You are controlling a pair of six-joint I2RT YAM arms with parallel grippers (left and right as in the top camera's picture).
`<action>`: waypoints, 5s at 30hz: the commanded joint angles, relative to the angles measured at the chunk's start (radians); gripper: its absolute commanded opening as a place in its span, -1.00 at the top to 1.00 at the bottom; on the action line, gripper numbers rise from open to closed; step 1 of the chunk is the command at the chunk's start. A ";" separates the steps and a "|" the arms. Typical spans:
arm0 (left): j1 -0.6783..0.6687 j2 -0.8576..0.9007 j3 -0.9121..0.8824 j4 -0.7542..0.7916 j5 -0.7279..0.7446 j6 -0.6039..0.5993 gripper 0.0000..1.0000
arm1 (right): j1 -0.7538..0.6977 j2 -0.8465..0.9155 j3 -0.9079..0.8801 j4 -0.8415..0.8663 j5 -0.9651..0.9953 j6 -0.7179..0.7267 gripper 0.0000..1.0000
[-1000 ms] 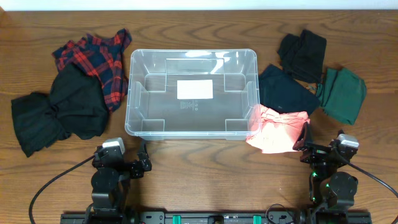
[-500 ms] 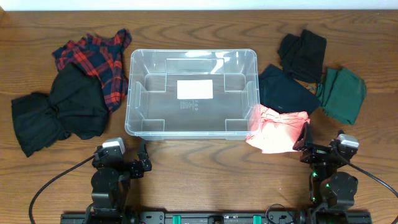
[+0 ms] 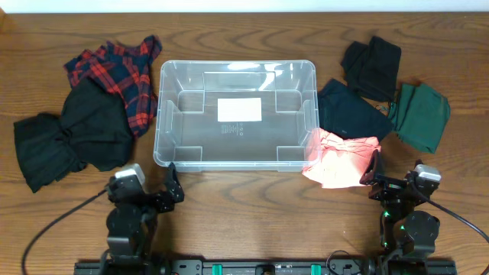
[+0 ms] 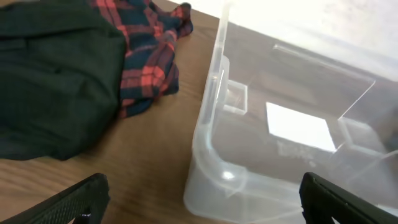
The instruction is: Pack container
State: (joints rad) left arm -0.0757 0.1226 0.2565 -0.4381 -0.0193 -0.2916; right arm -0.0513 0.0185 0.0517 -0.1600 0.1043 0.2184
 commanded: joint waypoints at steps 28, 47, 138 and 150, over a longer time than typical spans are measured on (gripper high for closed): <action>0.826 1.256 1.251 -0.357 0.432 -0.042 -0.96 | -0.007 -0.002 -0.005 0.000 -0.001 -0.014 -0.98; 1.195 1.818 1.251 -0.409 0.423 0.294 -0.96 | -0.007 -0.002 -0.005 0.001 -0.001 -0.014 -0.98; -0.094 1.522 1.526 -0.081 0.472 -0.234 0.88 | -0.007 -0.002 -0.005 0.001 -0.001 -0.014 -0.99; -0.112 1.482 1.525 -0.237 0.542 -0.302 0.88 | -0.007 -0.002 -0.005 0.001 -0.001 -0.014 -0.98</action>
State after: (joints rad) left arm -0.1806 1.6539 1.7576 -0.6563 0.4679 -0.5434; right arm -0.0513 0.0185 0.0502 -0.1596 0.1040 0.2184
